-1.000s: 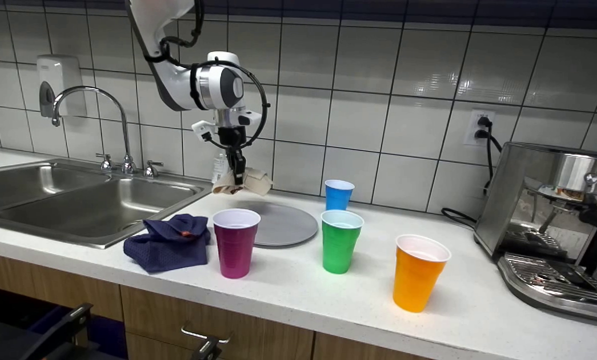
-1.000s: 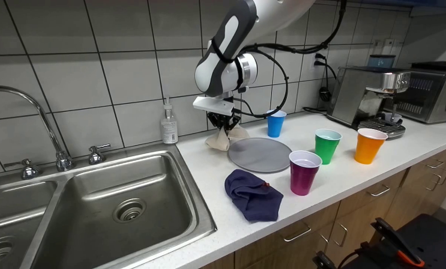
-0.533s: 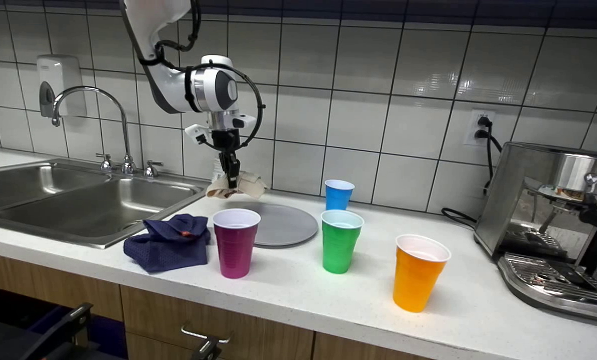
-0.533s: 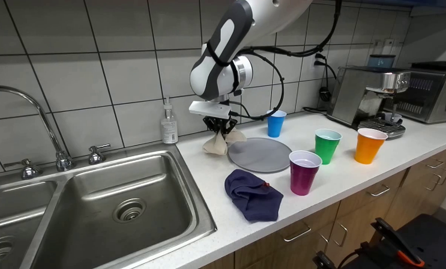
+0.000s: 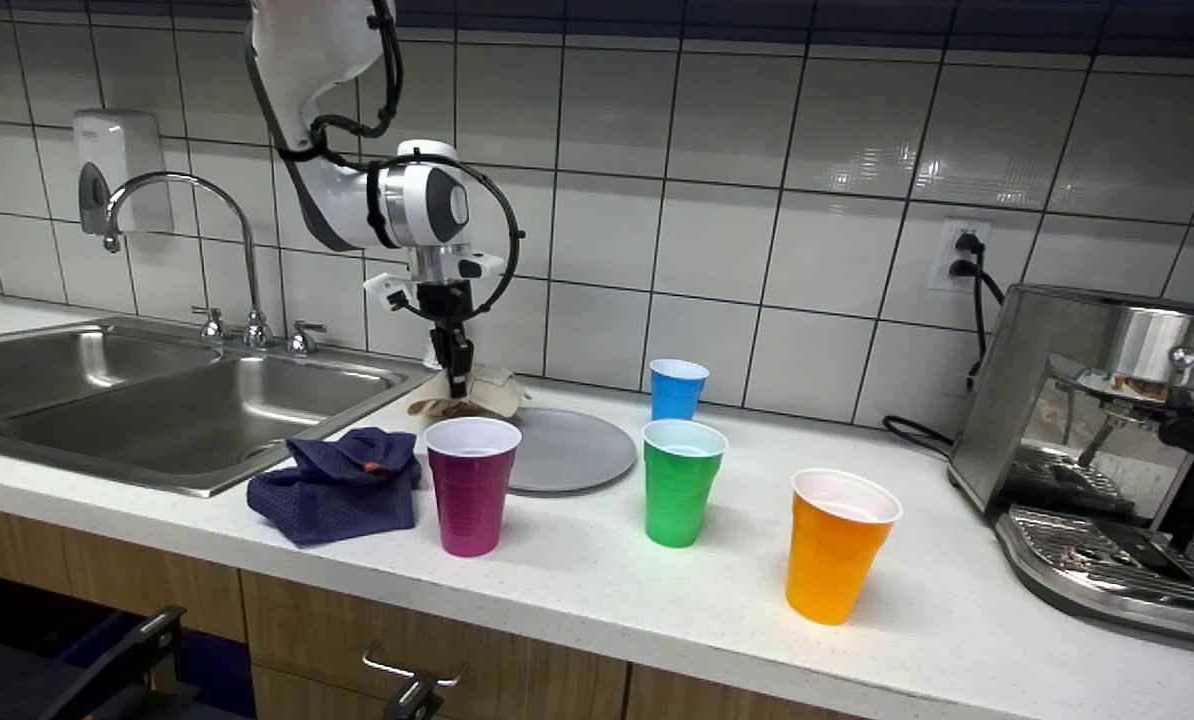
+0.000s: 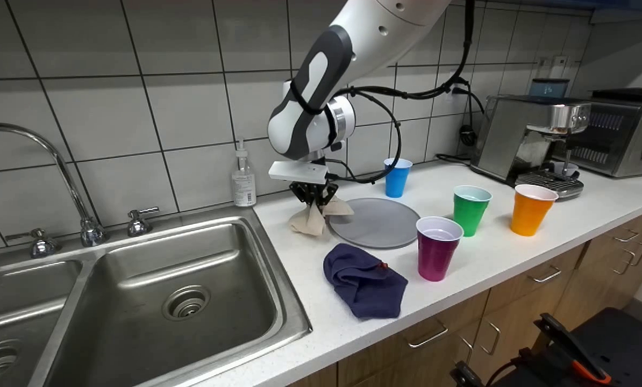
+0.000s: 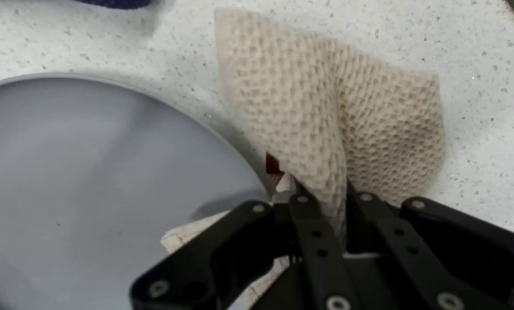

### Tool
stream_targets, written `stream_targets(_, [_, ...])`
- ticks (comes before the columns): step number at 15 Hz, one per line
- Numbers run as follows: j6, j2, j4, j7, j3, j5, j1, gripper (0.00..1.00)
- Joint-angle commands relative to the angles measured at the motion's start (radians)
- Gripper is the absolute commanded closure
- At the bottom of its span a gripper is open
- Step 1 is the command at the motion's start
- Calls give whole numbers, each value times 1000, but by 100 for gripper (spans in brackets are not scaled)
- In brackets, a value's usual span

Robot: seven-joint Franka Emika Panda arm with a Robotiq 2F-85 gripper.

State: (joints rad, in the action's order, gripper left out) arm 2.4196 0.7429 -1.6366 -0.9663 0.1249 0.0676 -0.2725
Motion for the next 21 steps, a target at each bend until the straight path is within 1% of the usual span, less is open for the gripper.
stream_targets(1, [-55, 23, 58, 8, -3, 17, -4, 96])
stream_targets(2, [-64, 24, 61, 8, -2, 18, -6, 60])
stream_targets(3, [-69, 24, 63, 9, -2, 19, -6, 59])
stream_targets(4, [-81, 24, 65, 13, -3, 18, -3, 53])
stream_targets(7, [-110, 8, 57, 14, 1, 35, -7, 30])
stream_targets(11, [-105, -14, 39, 10, 10, 64, -10, 1])
stream_targets(16, [-111, -47, 22, -5, 23, 82, -6, 0])
stream_targets(21, [-127, -70, 14, -39, 44, 63, 15, 0])
